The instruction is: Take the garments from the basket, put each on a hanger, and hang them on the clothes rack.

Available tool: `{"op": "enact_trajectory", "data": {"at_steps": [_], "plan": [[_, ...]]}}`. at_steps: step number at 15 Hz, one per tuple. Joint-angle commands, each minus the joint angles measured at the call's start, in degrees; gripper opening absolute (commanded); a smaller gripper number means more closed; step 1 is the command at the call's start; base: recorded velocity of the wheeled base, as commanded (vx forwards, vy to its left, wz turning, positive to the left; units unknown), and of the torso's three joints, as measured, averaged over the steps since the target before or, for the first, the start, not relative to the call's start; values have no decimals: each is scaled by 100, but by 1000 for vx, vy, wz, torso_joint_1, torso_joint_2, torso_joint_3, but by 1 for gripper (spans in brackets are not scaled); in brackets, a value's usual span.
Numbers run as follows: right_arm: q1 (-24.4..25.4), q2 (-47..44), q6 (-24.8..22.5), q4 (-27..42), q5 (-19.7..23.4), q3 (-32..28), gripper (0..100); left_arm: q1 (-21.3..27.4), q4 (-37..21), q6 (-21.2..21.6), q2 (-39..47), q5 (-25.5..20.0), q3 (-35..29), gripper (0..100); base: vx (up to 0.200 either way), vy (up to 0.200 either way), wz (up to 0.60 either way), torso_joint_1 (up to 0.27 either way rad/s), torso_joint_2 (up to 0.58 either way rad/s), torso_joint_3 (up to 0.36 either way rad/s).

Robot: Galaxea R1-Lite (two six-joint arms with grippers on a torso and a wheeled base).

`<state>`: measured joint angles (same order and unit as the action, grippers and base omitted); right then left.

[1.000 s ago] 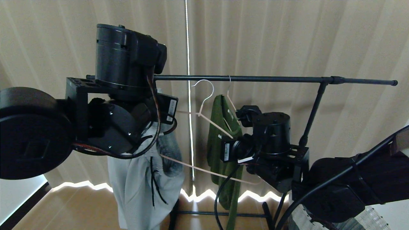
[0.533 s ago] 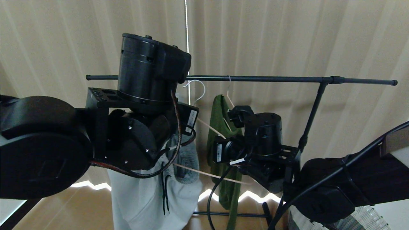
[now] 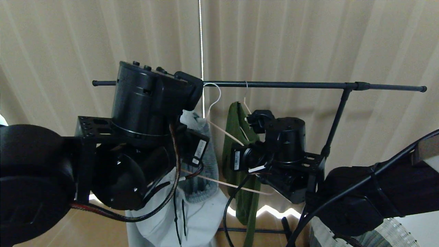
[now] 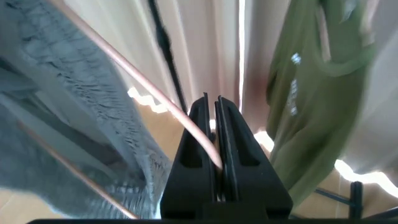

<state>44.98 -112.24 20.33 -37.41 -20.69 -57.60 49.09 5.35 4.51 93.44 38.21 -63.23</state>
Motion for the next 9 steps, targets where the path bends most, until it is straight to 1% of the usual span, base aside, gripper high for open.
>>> {"op": "enact_trajectory", "data": {"at_steps": [1, 6, 9], "plan": [[-69, 229, 6, 6, 3, 12, 0, -22, 1, 24, -291, -103, 347, 0, 0, 0, 0, 0, 0, 0], [-60, 598, 6, -29, 3, 241, 0, -49, 27, 41, -309, -147, 602, 0, 0, 0, 0, 0, 0, 0], [-51, 703, 6, -29, 3, 276, 0, -31, 27, 41, -300, -155, 654, 0, 0, 0, 0, 0, 0, 0]]}}
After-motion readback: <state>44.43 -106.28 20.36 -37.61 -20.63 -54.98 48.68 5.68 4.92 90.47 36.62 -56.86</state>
